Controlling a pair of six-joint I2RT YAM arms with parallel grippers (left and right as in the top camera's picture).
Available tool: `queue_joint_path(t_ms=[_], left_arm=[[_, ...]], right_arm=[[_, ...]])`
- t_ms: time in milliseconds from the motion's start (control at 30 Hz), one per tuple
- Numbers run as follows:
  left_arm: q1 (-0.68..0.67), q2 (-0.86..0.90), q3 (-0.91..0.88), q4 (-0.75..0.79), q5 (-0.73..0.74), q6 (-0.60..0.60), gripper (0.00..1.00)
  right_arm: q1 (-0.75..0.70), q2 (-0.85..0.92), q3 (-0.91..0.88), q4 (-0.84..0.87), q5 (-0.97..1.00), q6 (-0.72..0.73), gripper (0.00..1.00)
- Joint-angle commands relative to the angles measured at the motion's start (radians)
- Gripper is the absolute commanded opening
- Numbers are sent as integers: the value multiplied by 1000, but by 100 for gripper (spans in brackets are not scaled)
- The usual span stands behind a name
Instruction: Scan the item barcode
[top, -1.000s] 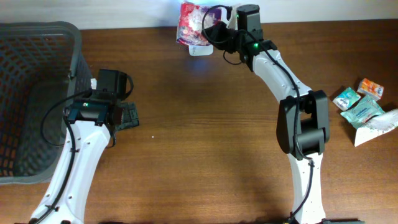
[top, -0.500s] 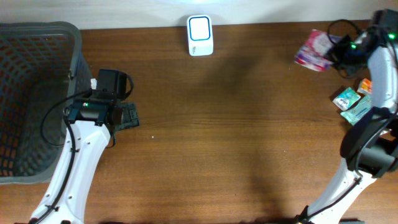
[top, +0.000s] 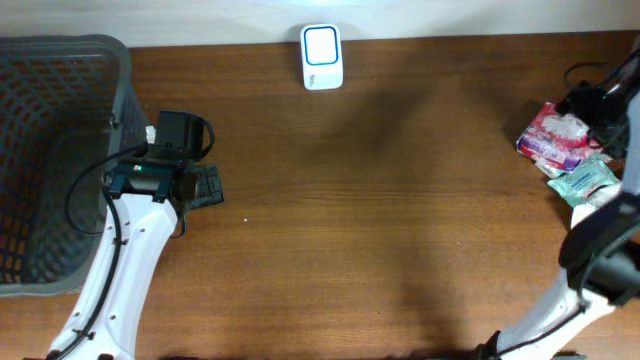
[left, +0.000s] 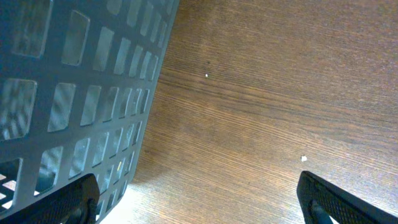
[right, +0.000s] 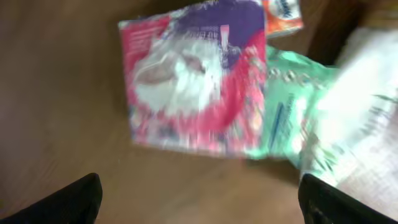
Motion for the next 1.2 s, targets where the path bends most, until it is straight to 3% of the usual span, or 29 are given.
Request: queue_joint_path(t_ms=[0, 133, 300, 400, 467, 867, 1033, 1167], left_arm=[[4, -4, -1, 2, 0, -11, 99], [4, -4, -1, 2, 0, -11, 99], [4, -4, -1, 2, 0, -11, 99], [4, -4, -1, 2, 0, -11, 99], [4, -4, -1, 2, 0, -11, 99], [4, -4, -1, 2, 0, -11, 99], [4, -4, -1, 2, 0, -11, 99], [4, -4, -1, 2, 0, -11, 99]], right_arm=[[-4, -208, 8, -78, -84, -9, 95], [3, -391, -25, -240, -113, -21, 95], [180, -777, -397, -126, -133, -41, 96], [309, -931, -568, -203, -327, -34, 99], [372, -969, -622, -271, -447, -34, 99], [415, -913, -634, -354, -436, -72, 99], [415, -927, -645, -339, -434, -166, 99], [415, -1072, -806, -204, -460, -176, 99]])
